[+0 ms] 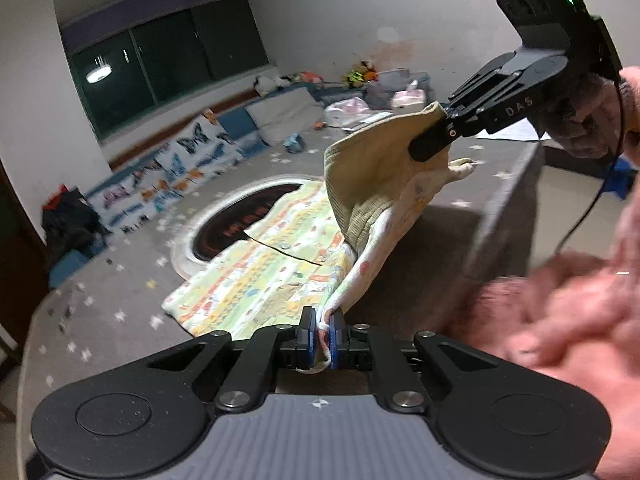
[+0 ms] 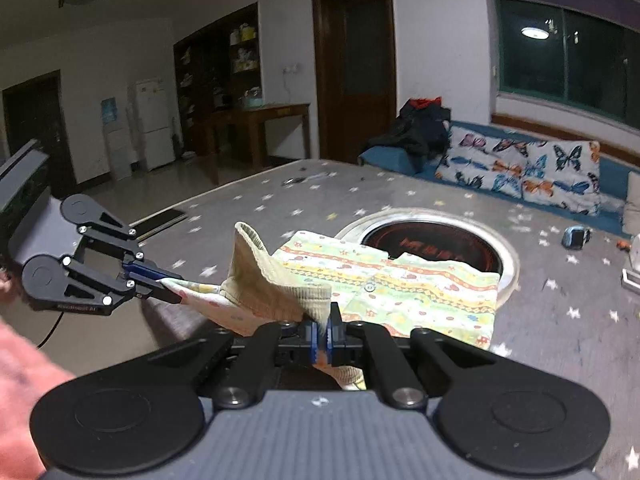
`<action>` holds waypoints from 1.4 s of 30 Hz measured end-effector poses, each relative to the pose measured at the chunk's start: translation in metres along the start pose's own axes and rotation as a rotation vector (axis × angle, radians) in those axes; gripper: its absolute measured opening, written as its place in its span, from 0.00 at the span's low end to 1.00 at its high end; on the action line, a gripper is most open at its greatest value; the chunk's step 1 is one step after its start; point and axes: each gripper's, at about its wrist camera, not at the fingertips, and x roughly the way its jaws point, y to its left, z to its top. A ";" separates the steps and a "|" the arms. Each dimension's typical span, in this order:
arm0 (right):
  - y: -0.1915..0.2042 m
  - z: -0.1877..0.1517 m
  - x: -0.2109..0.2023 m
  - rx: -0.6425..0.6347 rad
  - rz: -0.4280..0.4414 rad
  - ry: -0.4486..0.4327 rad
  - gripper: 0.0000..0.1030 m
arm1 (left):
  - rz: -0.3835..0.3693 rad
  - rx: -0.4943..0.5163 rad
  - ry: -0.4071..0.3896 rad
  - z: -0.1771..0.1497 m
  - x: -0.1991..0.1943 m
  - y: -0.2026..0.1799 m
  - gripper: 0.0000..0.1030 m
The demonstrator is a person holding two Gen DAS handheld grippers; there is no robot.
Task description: Fold clothes
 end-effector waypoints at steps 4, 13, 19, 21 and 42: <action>0.002 0.002 -0.004 -0.011 0.007 0.019 0.03 | -0.011 -0.007 0.014 0.004 0.000 0.002 0.07; -0.039 0.064 0.050 -0.050 0.027 0.033 0.03 | 0.020 -0.189 -0.039 0.019 0.026 0.064 0.07; -0.068 0.112 0.120 -0.101 0.027 0.070 0.03 | 0.065 -0.284 -0.017 0.026 0.066 0.118 0.07; -0.077 0.122 0.149 -0.106 0.021 0.098 0.03 | 0.076 -0.322 0.014 0.025 0.086 0.135 0.07; -0.160 0.062 0.210 0.154 -0.151 0.175 0.21 | 0.097 -0.524 0.197 0.007 0.170 0.194 0.08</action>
